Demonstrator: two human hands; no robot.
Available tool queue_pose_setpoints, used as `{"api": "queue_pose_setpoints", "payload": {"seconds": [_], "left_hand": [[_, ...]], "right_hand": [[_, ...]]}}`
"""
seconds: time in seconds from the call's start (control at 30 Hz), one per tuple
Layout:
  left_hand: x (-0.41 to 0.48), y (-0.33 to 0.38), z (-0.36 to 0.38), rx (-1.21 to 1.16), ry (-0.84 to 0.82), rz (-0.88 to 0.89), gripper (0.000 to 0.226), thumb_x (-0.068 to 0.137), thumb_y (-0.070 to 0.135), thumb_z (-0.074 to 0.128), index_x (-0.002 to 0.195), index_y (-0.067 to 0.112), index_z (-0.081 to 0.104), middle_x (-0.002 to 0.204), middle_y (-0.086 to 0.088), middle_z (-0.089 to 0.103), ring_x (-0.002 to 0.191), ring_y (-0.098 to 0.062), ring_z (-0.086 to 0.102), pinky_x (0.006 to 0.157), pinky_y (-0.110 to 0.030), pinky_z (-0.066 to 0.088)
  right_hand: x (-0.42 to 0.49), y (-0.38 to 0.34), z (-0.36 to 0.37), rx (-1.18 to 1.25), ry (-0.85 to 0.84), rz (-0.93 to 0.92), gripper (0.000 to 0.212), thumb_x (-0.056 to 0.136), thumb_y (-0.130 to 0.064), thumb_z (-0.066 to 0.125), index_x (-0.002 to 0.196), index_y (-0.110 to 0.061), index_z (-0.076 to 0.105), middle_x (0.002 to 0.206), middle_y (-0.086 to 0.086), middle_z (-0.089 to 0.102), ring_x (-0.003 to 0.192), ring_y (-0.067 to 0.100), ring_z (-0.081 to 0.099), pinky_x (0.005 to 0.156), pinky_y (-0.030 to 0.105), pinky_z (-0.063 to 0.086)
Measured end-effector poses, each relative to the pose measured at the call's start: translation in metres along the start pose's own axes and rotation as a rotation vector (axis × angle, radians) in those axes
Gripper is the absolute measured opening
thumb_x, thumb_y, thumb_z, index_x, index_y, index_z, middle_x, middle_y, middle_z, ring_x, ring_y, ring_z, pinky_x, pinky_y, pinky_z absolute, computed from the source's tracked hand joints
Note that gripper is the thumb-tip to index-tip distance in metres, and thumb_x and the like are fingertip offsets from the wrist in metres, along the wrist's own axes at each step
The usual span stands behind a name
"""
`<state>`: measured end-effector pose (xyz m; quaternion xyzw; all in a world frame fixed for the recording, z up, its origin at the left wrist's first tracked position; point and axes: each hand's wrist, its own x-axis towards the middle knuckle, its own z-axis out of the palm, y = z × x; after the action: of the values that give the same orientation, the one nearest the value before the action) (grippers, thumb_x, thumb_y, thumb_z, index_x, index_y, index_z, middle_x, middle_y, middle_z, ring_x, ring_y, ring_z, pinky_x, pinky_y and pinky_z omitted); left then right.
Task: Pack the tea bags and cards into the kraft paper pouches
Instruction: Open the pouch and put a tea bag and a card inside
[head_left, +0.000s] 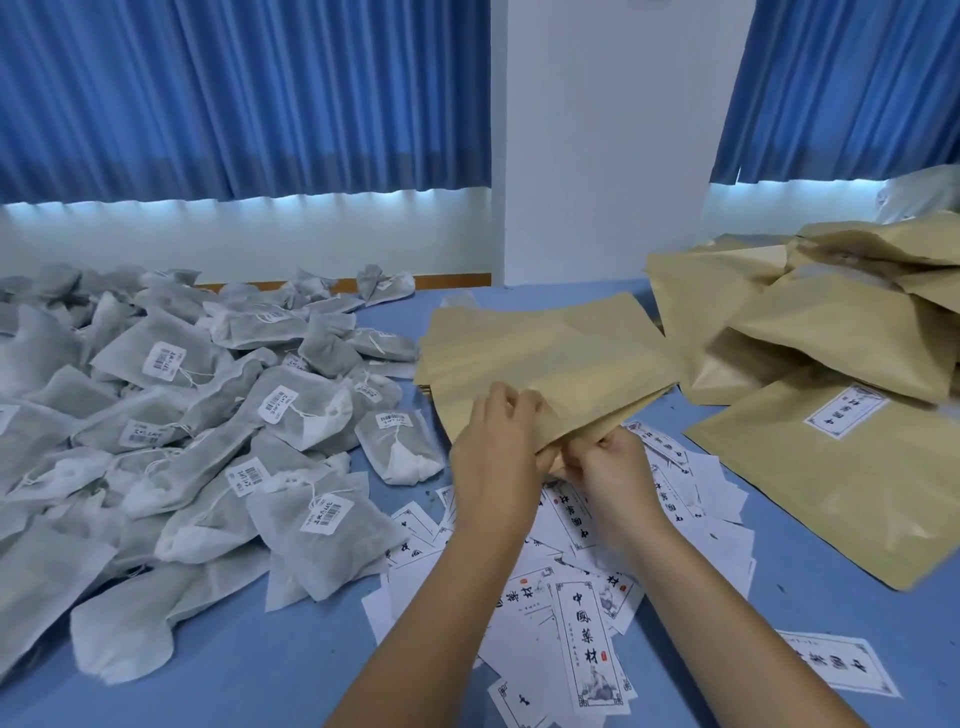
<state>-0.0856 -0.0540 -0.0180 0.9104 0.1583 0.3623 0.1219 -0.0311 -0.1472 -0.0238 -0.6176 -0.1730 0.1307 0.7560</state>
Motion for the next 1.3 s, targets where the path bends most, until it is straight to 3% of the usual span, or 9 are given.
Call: {"api": "queue_pose_setpoints", "payload": {"seconds": [0.1, 0.2, 0.33, 0.47, 0.6, 0.77, 1.03, 1.2, 1.3], "left_hand": [[0.001, 0.004, -0.005, -0.053, -0.115, 0.143, 0.043, 0.079, 0.006, 0.061, 0.118, 0.024, 0.059, 0.108, -0.001, 0.05, 0.077, -0.026, 0.059, 0.054, -0.033, 0.042], [0.002, 0.009, -0.012, -0.191, 0.091, 0.26, 0.047, 0.065, -0.014, 0.059, 0.104, 0.01, 0.071, 0.101, -0.01, 0.064, 0.063, -0.028, 0.063, 0.046, -0.031, 0.047], [0.009, -0.006, -0.025, -0.273, 0.45, 0.38, 0.045, 0.059, -0.022, 0.051, 0.088, 0.002, 0.075, 0.096, -0.011, 0.071, 0.079, -0.025, 0.069, 0.064, -0.03, 0.054], [0.015, -0.025, -0.035, -0.327, 0.382, 0.434, 0.039, 0.07, -0.018, 0.052, 0.094, 0.004, 0.074, 0.103, -0.007, 0.068, 0.086, -0.019, 0.067, 0.069, -0.024, 0.052], [0.021, -0.058, -0.033, -0.653, -0.035, -0.019, 0.043, 0.09, 0.049, 0.041, 0.131, 0.038, 0.049, 0.123, 0.013, 0.058, 0.107, -0.012, 0.057, 0.092, -0.024, 0.044], [0.013, -0.099, -0.009, 0.297, -0.458, -0.505, 0.054, 0.089, 0.059, 0.046, 0.139, 0.039, 0.038, 0.148, -0.013, 0.025, 0.132, -0.037, 0.023, 0.109, -0.049, 0.021], [0.037, -0.105, -0.042, 0.217, 0.382, -0.479, 0.067, 0.071, 0.015, 0.068, 0.134, 0.025, 0.046, 0.133, -0.018, 0.041, 0.117, -0.037, 0.039, 0.089, -0.047, 0.04], [0.037, -0.147, -0.035, 0.295, -0.224, -0.809, 0.068, 0.078, 0.052, 0.068, 0.137, 0.039, 0.038, 0.152, -0.017, 0.006, 0.135, -0.05, 0.011, 0.108, -0.059, 0.018], [0.038, -0.146, -0.031, 0.413, -0.173, -0.718, 0.049, 0.081, 0.035, 0.069, 0.126, 0.033, 0.049, 0.14, -0.019, 0.021, 0.12, -0.046, 0.033, 0.101, -0.054, 0.031]], "right_hand": [[0.003, -0.006, -0.008, 0.183, 0.002, 0.095, 0.021, 0.084, 0.004, 0.051, 0.102, 0.005, 0.062, 0.089, 0.027, 0.067, 0.078, 0.034, 0.066, 0.064, 0.039, 0.055], [0.01, -0.011, -0.017, 0.044, 0.074, 0.069, 0.023, 0.084, 0.01, 0.041, 0.08, -0.003, 0.059, 0.062, 0.014, 0.055, 0.049, 0.023, 0.053, 0.047, 0.027, 0.043], [0.014, -0.012, -0.023, -0.211, 0.122, 0.001, 0.035, 0.088, 0.012, 0.036, 0.064, -0.014, 0.038, 0.041, -0.005, 0.036, 0.034, 0.009, 0.032, 0.034, 0.016, 0.027], [0.015, -0.015, -0.017, 0.066, 0.115, 0.084, 0.033, 0.09, 0.011, 0.029, 0.067, -0.012, 0.037, 0.041, -0.004, 0.03, 0.032, 0.009, 0.025, 0.036, 0.012, 0.022], [0.024, -0.024, -0.032, 0.15, 0.19, 0.032, 0.036, 0.085, 0.018, 0.024, 0.068, -0.01, 0.04, 0.049, 0.002, 0.035, 0.036, 0.009, 0.03, 0.039, 0.018, 0.025], [0.025, -0.019, -0.038, 0.182, 0.232, 0.05, 0.025, 0.093, 0.012, 0.029, 0.086, -0.003, 0.049, 0.069, 0.01, 0.046, 0.045, 0.015, 0.043, 0.036, 0.017, 0.034], [0.028, -0.017, -0.038, 0.302, 0.284, 0.116, 0.029, 0.098, 0.004, 0.039, 0.123, 0.003, 0.052, 0.106, 0.016, 0.055, 0.067, 0.022, 0.051, 0.045, 0.017, 0.048], [0.03, -0.02, -0.033, 0.316, 0.29, 0.118, 0.021, 0.098, 0.004, 0.041, 0.113, -0.004, 0.053, 0.095, 0.009, 0.06, 0.066, 0.022, 0.055, 0.047, 0.02, 0.052], [0.029, -0.017, -0.033, 0.28, 0.276, 0.143, 0.017, 0.097, 0.003, 0.042, 0.1, -0.005, 0.056, 0.084, 0.008, 0.06, 0.059, 0.019, 0.057, 0.048, 0.02, 0.052]]}}
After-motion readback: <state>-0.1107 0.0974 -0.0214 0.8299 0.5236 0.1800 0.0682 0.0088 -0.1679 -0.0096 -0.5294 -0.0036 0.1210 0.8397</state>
